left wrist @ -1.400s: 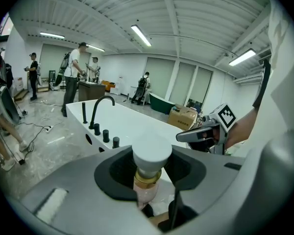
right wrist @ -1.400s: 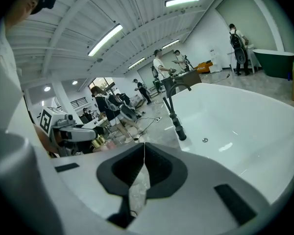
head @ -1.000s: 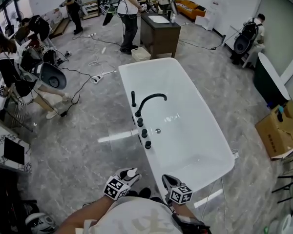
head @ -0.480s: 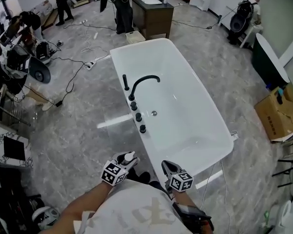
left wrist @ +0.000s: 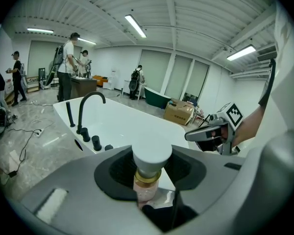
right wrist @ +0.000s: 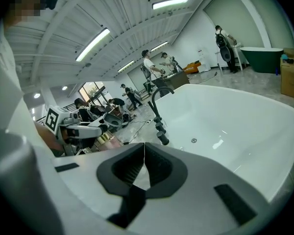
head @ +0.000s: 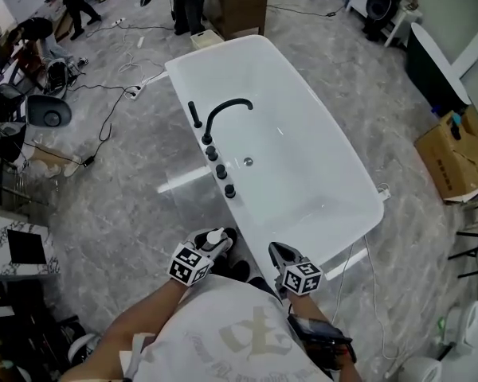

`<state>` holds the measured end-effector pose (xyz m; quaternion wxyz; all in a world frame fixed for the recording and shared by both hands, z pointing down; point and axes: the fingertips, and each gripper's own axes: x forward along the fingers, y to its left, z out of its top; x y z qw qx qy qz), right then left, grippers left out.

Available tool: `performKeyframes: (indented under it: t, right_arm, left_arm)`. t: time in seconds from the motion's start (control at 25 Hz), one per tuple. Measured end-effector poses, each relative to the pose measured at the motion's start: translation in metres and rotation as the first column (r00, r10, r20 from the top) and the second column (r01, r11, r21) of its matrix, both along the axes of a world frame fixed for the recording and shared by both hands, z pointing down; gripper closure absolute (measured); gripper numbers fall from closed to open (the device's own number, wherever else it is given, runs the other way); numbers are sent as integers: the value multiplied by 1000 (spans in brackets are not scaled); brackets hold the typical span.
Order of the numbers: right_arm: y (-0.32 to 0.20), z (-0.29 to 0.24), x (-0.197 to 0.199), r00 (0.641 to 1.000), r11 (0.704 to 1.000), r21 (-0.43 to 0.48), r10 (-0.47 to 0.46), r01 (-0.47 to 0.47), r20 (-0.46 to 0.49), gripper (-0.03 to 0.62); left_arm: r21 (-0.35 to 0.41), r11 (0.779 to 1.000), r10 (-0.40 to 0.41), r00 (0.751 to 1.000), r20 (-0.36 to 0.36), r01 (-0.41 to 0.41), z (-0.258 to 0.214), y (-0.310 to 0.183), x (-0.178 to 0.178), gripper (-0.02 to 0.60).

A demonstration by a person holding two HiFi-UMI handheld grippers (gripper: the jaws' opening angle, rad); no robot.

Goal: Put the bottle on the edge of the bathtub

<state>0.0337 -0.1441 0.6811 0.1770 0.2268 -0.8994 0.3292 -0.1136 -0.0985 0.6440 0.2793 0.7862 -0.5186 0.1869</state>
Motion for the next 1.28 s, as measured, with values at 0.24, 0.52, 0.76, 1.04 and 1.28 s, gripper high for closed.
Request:
performKeyframes:
  t: [0.24, 0.52, 0.76, 1.04, 1.28]
  right_arm:
    - [-11, 1, -1, 1000, 1000, -8, 12, -12, -10, 588]
    - [-28, 5, 0, 999, 999, -19, 45, -46, -21, 588]
    - [-35, 11, -5, 997, 997, -36, 68, -69, -36, 588]
    - [-53, 12, -9, 994, 994, -41, 100, -102, -51, 588]
    - [-61, 15, -9, 989, 989, -55, 135, -139, -67, 588]
  left_arm:
    - [-32, 998, 46, 999, 16, -45, 14, -17, 1, 426]
    - [-70, 994, 91, 995, 34, -89, 33, -39, 1, 426]
    - [-97, 985, 144, 989, 44, -140, 47, -53, -1, 426]
    - [-125, 967, 232, 970, 75, -221, 66, -72, -1, 426]
    - [-143, 950, 291, 954, 76, -278, 76, -88, 1, 426]
